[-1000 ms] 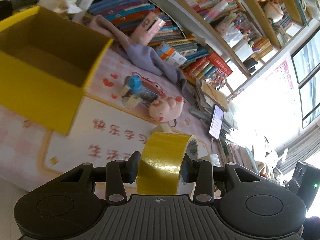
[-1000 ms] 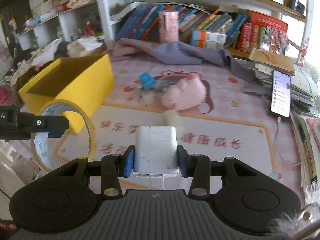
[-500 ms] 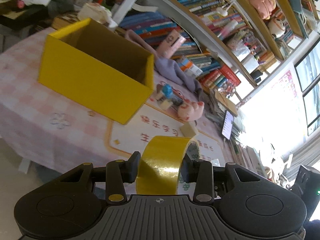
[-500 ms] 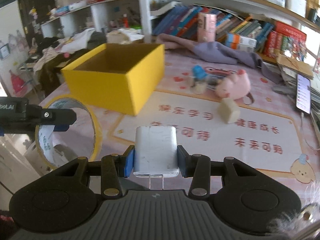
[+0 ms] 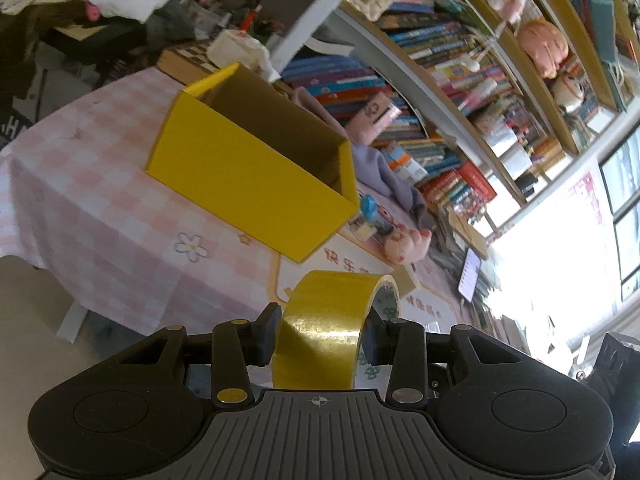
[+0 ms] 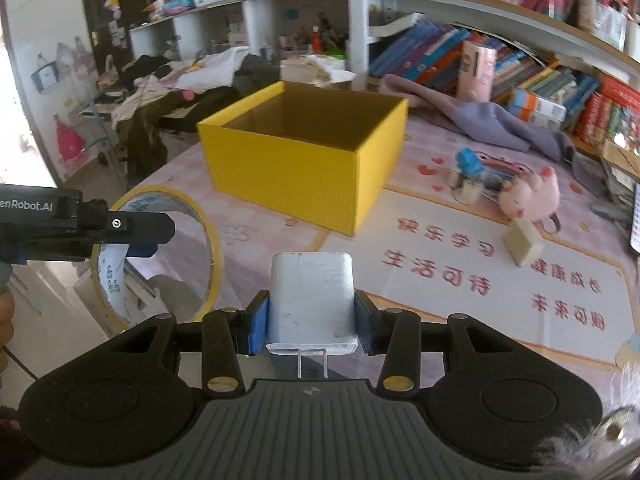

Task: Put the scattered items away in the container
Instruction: 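Carry the charger with the right tool while the left tool carries the tape toward the yellow box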

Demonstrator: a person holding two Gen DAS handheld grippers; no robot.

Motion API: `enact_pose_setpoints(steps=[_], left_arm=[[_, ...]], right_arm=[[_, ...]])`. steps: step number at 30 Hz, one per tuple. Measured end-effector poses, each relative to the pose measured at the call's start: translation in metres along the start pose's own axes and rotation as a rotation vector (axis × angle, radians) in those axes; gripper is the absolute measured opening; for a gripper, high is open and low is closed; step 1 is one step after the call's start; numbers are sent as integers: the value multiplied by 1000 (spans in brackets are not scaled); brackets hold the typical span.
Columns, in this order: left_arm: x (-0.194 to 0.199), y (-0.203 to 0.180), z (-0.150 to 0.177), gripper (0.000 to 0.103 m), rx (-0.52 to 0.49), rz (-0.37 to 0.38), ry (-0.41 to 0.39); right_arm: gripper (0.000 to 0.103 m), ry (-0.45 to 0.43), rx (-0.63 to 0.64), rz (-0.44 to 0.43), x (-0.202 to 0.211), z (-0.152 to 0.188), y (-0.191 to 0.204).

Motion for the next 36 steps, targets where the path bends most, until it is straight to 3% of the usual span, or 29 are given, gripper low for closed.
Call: enact_pose_setpoints(steps=[11, 17, 25, 30, 36], left_arm=[[4, 26, -14, 39, 48, -83, -52], [-7, 32, -38, 39, 34, -127, -77], [-43, 13, -89, 39, -41, -83, -102], [-68, -4, -124, 39, -120, -41, -125], [-113, -14, -165, 39, -206, -35, -113]], right_arm=[[41, 21, 64, -98, -36, -17, 21], [41, 24, 74, -147, -64, -35, 19], [41, 2, 54, -160, -94, -71, -2], [41, -51, 20, -175, -109, -110, -21], [41, -98, 70, -180, -139, -156, -35]])
Point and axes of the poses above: each gripper's, at about its wrist camera, not at the fingertips, and x roughly against the way its jaws point, y to its left, z to its underside, the point moved 3 cm from there along -x, roughly the way its jaws point, and after that the axes turned 7 degrees about -y, right-handed, at the moved point
